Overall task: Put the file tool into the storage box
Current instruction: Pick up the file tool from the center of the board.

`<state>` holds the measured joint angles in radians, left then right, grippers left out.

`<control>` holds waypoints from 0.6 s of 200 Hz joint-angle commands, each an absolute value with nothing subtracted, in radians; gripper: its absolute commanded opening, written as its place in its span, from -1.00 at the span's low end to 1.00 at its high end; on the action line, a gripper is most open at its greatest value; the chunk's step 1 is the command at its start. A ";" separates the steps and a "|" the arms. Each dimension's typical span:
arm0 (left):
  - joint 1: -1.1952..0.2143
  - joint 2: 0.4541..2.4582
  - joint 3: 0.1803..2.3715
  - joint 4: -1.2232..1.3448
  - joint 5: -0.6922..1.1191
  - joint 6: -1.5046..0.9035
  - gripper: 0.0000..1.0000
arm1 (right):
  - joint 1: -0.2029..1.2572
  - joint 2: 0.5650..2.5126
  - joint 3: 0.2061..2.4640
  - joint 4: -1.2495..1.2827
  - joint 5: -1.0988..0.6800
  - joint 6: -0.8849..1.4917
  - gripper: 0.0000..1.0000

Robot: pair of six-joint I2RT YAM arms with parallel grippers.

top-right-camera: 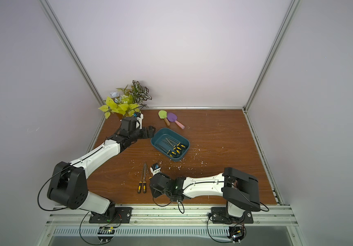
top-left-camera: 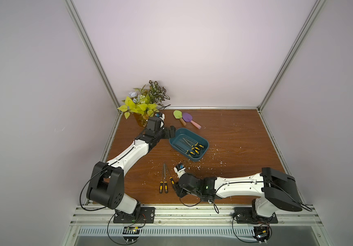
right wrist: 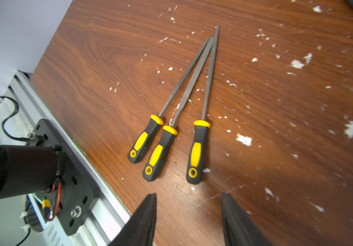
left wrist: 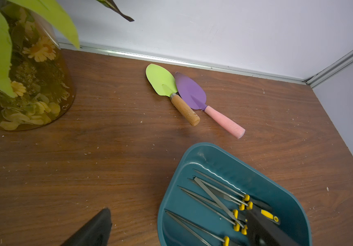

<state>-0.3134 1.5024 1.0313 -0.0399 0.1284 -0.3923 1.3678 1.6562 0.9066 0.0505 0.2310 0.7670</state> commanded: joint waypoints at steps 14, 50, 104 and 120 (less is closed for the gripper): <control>-0.304 1.475 1.032 -0.024 0.134 -0.392 0.99 | 1.380 1.726 0.992 -0.001 0.242 0.725 0.06; -0.304 1.471 1.033 -0.026 0.132 -0.390 0.99 | 1.392 1.800 1.061 -0.051 0.258 0.710 0.05; -0.304 1.471 1.035 -0.026 0.140 -0.391 0.99 | 1.398 1.887 1.131 -0.115 0.305 0.729 0.00; -0.304 1.471 1.035 -0.026 0.143 -0.391 0.99 | 1.401 1.900 1.137 -0.124 0.312 0.730 -0.04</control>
<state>-0.3130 1.4952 1.0313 -0.0402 0.1303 -0.3920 1.3937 1.8893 1.1072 -0.0761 0.2718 0.7322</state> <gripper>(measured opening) 0.998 0.491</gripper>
